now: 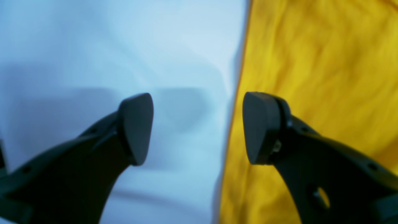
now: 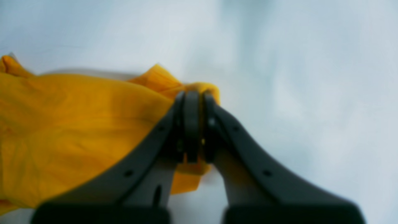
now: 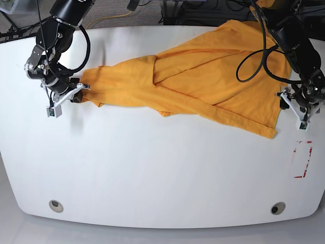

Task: Fold the T-shirt properly
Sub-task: 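Drag the shirt edge with the left gripper, then regrasp nearby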

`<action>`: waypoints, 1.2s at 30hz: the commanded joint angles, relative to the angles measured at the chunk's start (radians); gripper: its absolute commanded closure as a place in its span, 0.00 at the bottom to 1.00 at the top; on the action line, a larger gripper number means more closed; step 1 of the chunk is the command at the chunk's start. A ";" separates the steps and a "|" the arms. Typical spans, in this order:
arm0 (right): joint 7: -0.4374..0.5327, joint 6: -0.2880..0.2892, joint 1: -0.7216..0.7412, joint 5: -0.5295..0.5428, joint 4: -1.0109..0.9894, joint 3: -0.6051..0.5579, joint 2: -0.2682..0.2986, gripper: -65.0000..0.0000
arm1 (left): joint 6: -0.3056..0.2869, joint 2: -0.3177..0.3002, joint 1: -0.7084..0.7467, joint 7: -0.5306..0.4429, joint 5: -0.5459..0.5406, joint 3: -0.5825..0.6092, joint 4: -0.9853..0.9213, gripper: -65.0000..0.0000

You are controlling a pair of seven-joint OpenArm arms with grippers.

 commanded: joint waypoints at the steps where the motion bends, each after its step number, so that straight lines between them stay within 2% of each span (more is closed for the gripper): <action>1: 0.015 0.004 0.014 0.011 0.017 0.003 0.000 1.00 | 0.004 -0.017 -0.043 -0.016 -0.011 -0.002 -0.047 0.35; 15: 0.015 0.004 0.025 0.011 0.019 0.003 -0.009 1.00 | 0.004 -0.009 -0.121 -0.016 -0.011 0.003 -0.249 0.35; 18: 0.015 0.004 0.026 0.011 0.019 0.003 -0.008 1.00 | 0.004 0.024 -0.115 -0.011 -0.011 0.004 -0.243 0.35; 23: 0.015 0.004 0.029 0.011 0.019 0.003 -0.005 1.00 | 0.004 0.040 -0.115 0.079 -0.013 0.003 -0.239 0.35; 28: 0.015 0.004 0.029 0.011 0.019 0.003 -0.008 1.00 | 0.004 0.043 -0.115 0.090 -0.013 0.001 -0.242 0.35; 32: 0.015 0.004 0.045 0.009 0.016 0.003 -0.009 1.00 | 0.004 0.060 -0.115 0.136 -0.016 0.000 -0.239 0.35; 36: 0.015 0.004 0.049 0.009 0.016 0.003 -0.009 1.00 | 0.004 0.055 -0.115 0.182 -0.100 0.001 -0.239 0.36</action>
